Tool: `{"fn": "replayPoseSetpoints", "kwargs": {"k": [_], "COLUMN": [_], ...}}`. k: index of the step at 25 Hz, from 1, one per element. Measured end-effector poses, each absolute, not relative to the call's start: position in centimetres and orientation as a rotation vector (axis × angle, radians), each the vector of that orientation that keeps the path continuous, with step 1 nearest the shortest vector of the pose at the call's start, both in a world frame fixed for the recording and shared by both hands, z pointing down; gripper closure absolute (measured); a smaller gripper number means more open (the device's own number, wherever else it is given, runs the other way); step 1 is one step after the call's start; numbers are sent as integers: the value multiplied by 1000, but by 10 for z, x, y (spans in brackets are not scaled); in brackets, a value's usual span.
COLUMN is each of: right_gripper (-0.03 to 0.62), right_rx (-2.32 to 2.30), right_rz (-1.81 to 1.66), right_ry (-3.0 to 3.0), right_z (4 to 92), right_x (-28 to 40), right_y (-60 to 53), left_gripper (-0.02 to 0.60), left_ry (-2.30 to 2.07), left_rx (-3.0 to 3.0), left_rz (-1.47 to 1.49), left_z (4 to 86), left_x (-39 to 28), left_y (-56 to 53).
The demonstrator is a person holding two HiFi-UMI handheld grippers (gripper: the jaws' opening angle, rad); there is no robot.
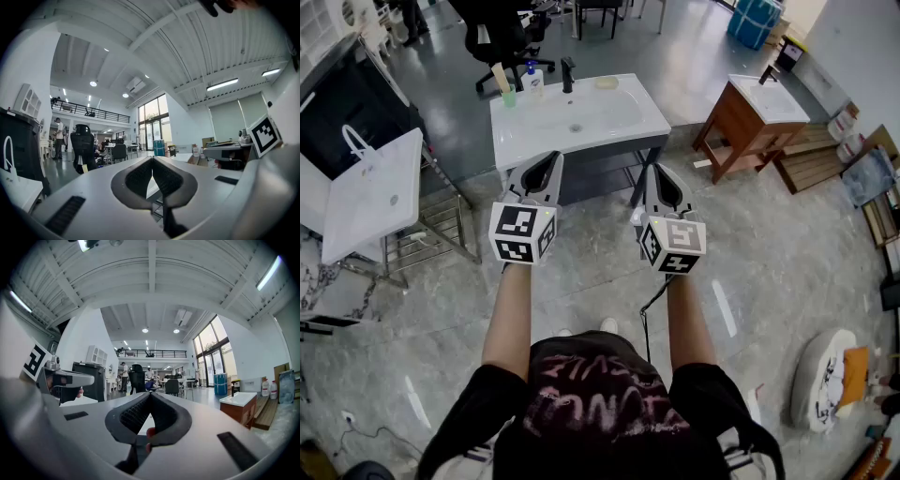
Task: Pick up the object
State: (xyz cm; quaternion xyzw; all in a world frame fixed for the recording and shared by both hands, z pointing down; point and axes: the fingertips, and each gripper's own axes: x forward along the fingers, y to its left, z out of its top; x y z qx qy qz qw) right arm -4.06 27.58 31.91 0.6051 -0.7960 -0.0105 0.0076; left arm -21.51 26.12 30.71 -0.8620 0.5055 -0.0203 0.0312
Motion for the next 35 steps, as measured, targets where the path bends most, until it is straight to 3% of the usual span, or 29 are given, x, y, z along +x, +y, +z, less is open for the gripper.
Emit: {"fn": "replayPoseSetpoints", "kwargs": {"k": [18, 35], "right_gripper": [580, 579], "right_rx": [1931, 1909], "right_rz": [-29, -32], "right_ry": [-2495, -2531], "right_z": [318, 323], "right_x": [-27, 13], "right_y": [282, 270], "left_gripper": [566, 566], "left_ry": [1551, 1556], "left_rx": [-2668, -2657], "left_rz": [-64, -91], "left_z": [310, 312], "left_x": [-206, -158], "left_y": [269, 262]}}
